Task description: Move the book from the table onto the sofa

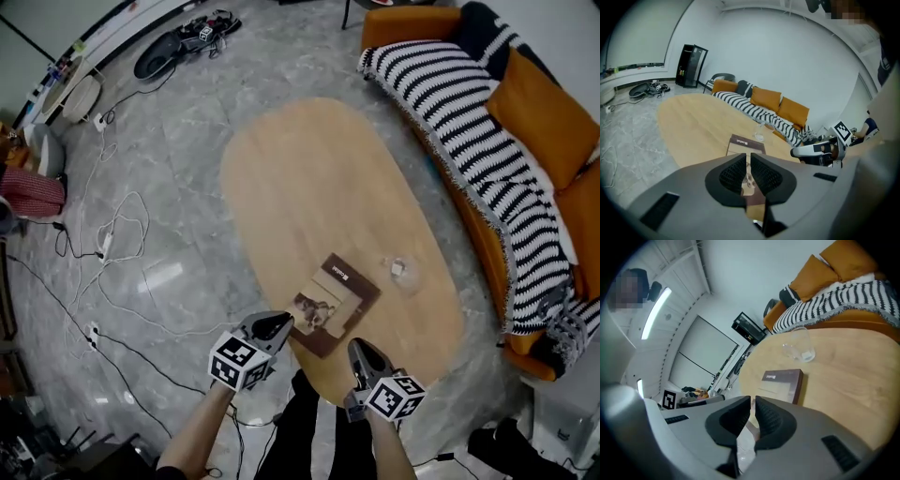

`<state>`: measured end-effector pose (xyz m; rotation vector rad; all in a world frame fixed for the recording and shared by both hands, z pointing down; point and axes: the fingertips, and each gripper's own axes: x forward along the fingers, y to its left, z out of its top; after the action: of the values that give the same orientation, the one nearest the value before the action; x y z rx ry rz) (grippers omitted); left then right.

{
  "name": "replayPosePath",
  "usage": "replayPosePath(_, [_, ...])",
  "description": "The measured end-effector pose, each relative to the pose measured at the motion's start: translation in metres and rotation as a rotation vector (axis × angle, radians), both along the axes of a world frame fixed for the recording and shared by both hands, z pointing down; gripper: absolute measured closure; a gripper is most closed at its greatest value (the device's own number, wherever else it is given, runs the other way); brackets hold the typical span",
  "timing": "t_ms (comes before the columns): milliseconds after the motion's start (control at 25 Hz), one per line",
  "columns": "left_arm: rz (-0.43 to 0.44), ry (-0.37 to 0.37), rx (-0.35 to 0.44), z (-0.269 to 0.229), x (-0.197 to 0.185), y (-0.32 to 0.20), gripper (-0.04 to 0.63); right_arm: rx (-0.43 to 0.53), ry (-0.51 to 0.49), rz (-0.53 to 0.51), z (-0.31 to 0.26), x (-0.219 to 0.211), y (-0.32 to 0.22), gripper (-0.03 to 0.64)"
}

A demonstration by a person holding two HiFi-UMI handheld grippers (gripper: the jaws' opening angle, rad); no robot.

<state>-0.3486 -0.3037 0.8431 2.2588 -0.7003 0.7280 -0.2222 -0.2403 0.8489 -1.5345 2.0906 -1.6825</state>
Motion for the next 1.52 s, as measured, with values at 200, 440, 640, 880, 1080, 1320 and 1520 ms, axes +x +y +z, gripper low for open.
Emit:
replayPosePath(200, [0.057,-0.032,-0.043,0.048,0.002,-0.008,0.547,-0.061,-0.042,0.027,0.043,-0.006,-0.002,0.589])
replayPosePath(440, [0.114,-0.053,-0.089,0.086,0.002,-0.019,0.505,-0.112,-0.05,0.053,0.081,-0.007,-0.006,0.559])
replayPosePath(640, [0.159,-0.056,-0.159,0.111,0.004,-0.025,0.474,-0.164,-0.026,0.099,0.106,0.0,-0.004,0.515])
replayPosePath(880, [0.203,-0.042,-0.268,0.132,0.009,-0.028,0.46,-0.22,-0.037,0.142,0.124,0.005,-0.001,0.49])
replayPosePath(1080, [0.229,-0.006,-0.361,0.144,0.016,-0.025,0.451,-0.239,-0.072,0.157,0.138,0.001,-0.006,0.451])
replayPosePath(1320, [0.242,0.056,-0.427,0.148,0.022,-0.023,0.449,-0.246,-0.095,0.185,0.144,0.001,-0.013,0.446])
replayPosePath(1520, [0.234,0.114,-0.466,0.152,0.022,-0.023,0.449,-0.244,-0.109,0.187,0.148,0.001,-0.012,0.448])
